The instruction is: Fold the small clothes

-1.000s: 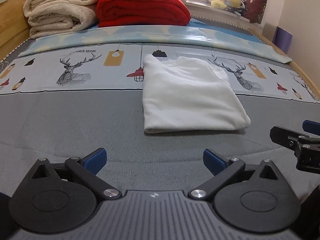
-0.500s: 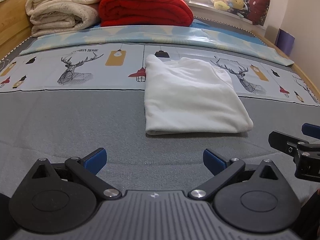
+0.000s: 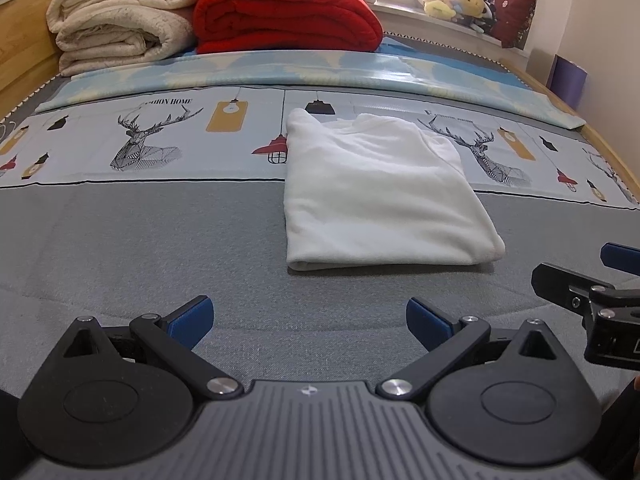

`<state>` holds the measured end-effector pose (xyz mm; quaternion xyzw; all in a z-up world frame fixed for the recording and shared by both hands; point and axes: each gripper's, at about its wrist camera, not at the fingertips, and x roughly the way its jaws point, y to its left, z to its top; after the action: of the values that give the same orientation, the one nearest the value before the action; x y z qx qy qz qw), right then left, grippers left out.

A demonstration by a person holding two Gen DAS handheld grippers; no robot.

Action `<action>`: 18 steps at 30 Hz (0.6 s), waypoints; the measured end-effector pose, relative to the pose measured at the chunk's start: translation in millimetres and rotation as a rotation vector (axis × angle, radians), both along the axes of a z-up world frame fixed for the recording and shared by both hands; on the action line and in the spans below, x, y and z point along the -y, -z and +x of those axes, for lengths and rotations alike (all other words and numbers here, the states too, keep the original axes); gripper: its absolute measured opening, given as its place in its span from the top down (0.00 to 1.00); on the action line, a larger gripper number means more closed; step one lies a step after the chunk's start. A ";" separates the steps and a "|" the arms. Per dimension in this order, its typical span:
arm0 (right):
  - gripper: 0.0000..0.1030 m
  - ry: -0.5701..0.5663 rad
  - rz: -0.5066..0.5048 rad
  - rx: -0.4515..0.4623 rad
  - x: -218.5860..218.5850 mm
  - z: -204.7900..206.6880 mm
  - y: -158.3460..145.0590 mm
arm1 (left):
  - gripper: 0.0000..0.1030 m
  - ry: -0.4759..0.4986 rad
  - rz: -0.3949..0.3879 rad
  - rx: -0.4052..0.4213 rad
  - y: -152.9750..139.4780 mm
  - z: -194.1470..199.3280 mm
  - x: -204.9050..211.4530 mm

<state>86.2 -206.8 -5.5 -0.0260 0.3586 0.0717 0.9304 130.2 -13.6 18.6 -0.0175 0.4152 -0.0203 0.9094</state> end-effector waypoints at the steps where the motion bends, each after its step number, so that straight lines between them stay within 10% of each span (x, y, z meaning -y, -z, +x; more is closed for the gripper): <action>1: 0.01 -0.002 -0.002 0.001 -0.5 -0.5 0.3 | 0.00 0.000 0.000 0.001 0.2 0.1 0.0; 18: 0.01 -0.008 -0.005 0.004 -1.0 0.2 0.5 | 0.00 0.010 0.006 0.003 1.0 -0.5 -0.2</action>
<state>86.4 -205.7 -6.0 -0.0298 0.3571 0.0743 0.9306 129.7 -13.4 17.6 -0.0129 0.4138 -0.0237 0.9100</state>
